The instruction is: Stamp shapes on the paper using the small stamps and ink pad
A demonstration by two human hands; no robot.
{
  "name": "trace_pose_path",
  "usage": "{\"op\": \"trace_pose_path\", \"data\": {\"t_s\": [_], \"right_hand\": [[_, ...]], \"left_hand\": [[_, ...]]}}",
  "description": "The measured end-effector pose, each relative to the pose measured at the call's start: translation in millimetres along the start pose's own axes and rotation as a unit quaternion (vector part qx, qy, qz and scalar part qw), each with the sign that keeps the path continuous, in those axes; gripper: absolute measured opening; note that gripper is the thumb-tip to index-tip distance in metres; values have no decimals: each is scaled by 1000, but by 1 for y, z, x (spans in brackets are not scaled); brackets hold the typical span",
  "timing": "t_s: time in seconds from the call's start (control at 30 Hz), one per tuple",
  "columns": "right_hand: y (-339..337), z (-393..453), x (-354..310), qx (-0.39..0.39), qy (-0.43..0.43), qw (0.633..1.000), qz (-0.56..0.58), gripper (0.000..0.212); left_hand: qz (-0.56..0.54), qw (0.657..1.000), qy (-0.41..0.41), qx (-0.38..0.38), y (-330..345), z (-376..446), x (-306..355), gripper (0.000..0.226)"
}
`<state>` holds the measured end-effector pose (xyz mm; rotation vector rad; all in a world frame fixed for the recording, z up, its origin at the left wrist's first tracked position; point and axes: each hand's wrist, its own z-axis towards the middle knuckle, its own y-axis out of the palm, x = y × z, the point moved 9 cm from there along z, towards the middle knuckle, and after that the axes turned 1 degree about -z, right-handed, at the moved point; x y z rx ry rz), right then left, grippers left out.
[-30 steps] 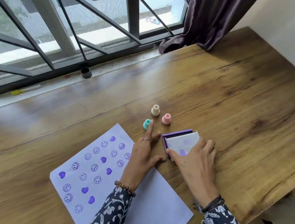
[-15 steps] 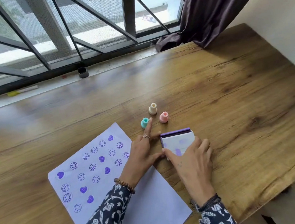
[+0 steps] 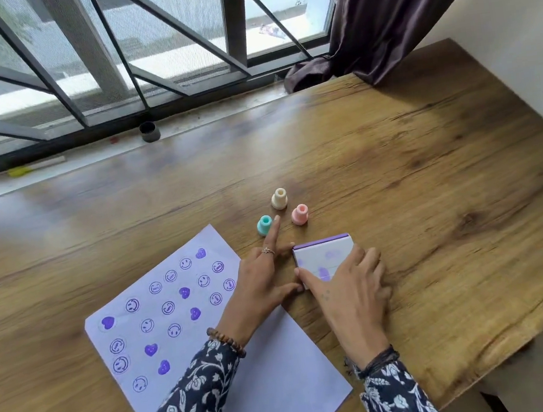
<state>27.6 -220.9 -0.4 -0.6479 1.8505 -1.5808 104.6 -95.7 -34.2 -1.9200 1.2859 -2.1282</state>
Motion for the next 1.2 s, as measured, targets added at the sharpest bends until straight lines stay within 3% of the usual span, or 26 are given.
{"op": "trace_pose_path", "data": {"t_s": [0.2, 0.33, 0.47, 0.63, 0.83, 1.2], "right_hand": [[4, 6, 3, -2, -6, 1000, 4, 88], [7, 5, 14, -27, -10, 998, 52, 89], [11, 7, 31, -68, -38, 970, 231, 62], [7, 6, 38, -40, -51, 953, 294, 46], [9, 9, 44, -14, -22, 932, 362, 45], [-6, 38, 32, 23, -50, 937, 345, 44]], "left_hand": [[24, 1000, -10, 6, 1, -2, 3, 112], [51, 998, -15, 22, 4, -6, 4, 87], [77, 996, 7, 33, 2, -9, 9, 71], [118, 993, 14, 27, 1, -13, 22, 63], [203, 970, 114, 75, 7, -24, 59, 6], [231, 963, 120, 62, 12, 2, 66, 4]]}}
